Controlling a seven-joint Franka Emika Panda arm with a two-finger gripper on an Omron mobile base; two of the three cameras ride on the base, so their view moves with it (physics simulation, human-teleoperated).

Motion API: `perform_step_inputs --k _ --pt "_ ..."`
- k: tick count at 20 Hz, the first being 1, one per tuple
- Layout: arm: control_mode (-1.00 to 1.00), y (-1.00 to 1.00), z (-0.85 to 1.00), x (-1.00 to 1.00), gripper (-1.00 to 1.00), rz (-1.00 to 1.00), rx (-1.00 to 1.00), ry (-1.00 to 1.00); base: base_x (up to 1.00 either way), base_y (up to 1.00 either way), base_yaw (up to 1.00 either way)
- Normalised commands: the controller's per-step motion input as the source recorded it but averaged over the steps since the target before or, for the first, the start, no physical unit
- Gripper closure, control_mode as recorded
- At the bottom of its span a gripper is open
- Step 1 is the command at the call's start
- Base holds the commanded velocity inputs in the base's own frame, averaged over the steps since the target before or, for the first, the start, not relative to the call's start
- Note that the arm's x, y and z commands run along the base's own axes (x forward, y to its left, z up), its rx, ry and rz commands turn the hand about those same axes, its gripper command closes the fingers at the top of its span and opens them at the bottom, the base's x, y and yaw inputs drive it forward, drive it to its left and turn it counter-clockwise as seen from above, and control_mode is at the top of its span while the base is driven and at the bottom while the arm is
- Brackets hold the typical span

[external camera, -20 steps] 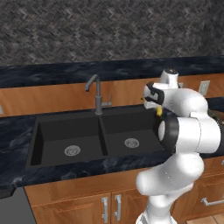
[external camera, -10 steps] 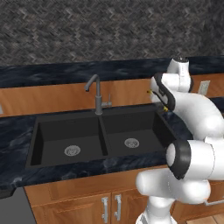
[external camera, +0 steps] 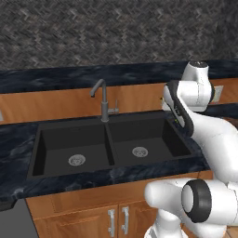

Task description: Pick the broccolis from the cabinet and place them in one bowl. Pick the banana from the sink and place it in the other bowl.

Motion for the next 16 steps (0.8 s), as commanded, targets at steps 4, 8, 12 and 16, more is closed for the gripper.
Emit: perform_step_inputs --k 4,8,12,16 --pt "-1.00 -0.02 0.00 -0.08 1.00 -0.04 0.00 0.00 0.00 0.00 0.00" --pt "-1.00 0.00 0.00 0.00 1.00 0.00 0.00 0.00 0.00 0.00 0.00" --pt "-1.00 0.07 -0.01 0.00 1.00 0.00 0.00 0.00 0.00 0.00 0.00" --pt "1.00 0.00 0.00 0.00 1.00 0.00 0.00 0.00 -0.05 0.54 -0.04"
